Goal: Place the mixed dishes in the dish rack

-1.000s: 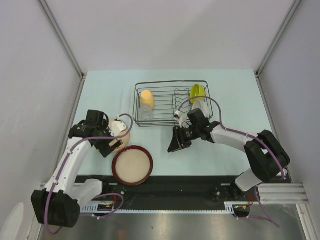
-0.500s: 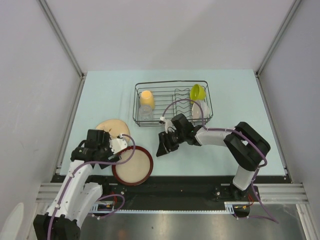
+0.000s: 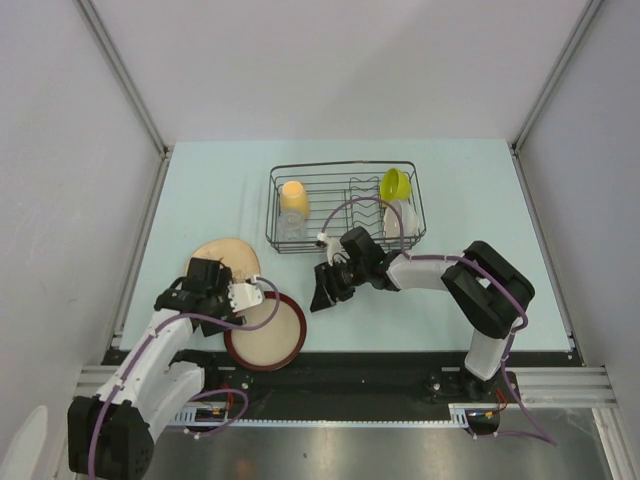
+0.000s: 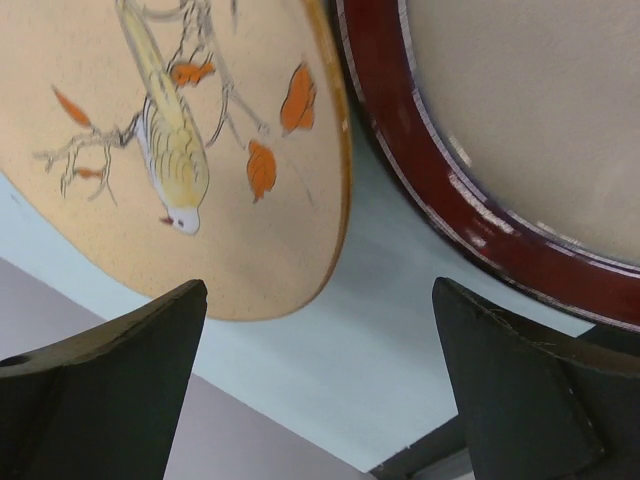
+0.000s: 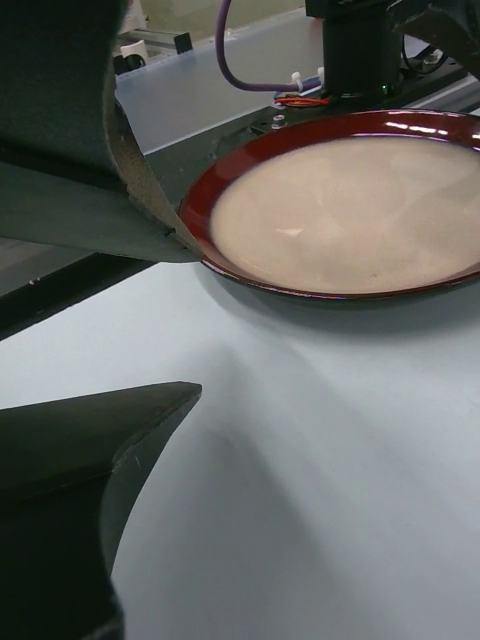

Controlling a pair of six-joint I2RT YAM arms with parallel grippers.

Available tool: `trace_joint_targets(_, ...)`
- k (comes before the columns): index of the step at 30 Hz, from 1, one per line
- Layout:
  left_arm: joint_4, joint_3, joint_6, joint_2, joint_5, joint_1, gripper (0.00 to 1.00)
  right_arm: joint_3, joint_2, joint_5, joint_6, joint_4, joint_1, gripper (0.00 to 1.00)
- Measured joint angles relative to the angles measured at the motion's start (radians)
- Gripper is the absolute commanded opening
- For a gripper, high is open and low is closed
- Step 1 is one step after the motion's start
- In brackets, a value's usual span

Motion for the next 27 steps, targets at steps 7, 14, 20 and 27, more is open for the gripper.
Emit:
trace_joint_targets(7, 0.04, 0.012, -0.003, 0.132, -0.024, -0.147, 1.0, 0.0, 0.0, 0.004, -0.021, -0.019, 0.0, 0.56)
trace_joint_targets(14, 0.068, 0.087, -0.077, 0.275, -0.011, -0.268, 1.0, 0.001, -0.006, 0.016, -0.06, -0.093, 0.0, 0.55)
trace_joint_targets(20, 0.116, 0.174, -0.151, 0.368, 0.001, -0.345, 1.0, -0.031, -0.081, 0.014, -0.073, -0.154, -0.012, 0.5)
trace_joint_targets(27, 0.137, 0.217, -0.195, 0.41, 0.002, -0.37, 0.99, -0.075, -0.118, -0.022, -0.074, -0.165, -0.04, 0.5)
